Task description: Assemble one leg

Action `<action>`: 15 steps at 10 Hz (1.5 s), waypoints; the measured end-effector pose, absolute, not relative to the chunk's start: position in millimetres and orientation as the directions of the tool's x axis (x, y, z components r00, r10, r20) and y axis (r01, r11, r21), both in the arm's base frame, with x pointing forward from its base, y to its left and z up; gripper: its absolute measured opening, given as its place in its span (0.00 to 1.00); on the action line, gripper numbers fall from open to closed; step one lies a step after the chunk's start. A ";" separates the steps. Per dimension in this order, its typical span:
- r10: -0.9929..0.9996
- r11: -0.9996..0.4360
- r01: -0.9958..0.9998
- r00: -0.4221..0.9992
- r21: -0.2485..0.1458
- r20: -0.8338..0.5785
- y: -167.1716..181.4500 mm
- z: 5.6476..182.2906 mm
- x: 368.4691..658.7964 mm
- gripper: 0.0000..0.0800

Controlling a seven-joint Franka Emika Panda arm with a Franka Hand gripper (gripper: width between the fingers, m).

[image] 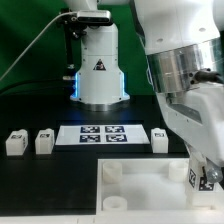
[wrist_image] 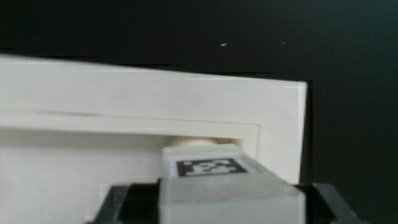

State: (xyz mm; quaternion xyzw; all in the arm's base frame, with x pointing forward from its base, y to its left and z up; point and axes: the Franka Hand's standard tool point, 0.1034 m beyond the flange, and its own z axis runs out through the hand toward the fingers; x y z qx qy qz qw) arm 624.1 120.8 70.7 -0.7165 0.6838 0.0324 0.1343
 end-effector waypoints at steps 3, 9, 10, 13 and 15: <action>-0.964 -0.129 -0.978 0.163 -0.164 -0.212 119.8 69.2 623.1 0.52; -0.523 -0.832 -0.517 0.852 -0.204 -0.025 115.0 72.8 625.2 0.81; -0.392 -0.904 -0.384 0.920 -0.190 0.005 114.9 72.8 625.0 0.81; -0.056 -0.991 -0.049 0.997 -0.121 0.062 116.7 75.1 628.9 0.81; -0.092 -0.989 -0.085 0.994 -0.125 0.057 116.7 74.9 628.8 0.49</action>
Offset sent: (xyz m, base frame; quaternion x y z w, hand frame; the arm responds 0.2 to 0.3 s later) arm 0.0026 -0.0163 -0.0032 -0.0255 0.0238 -0.2583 0.9654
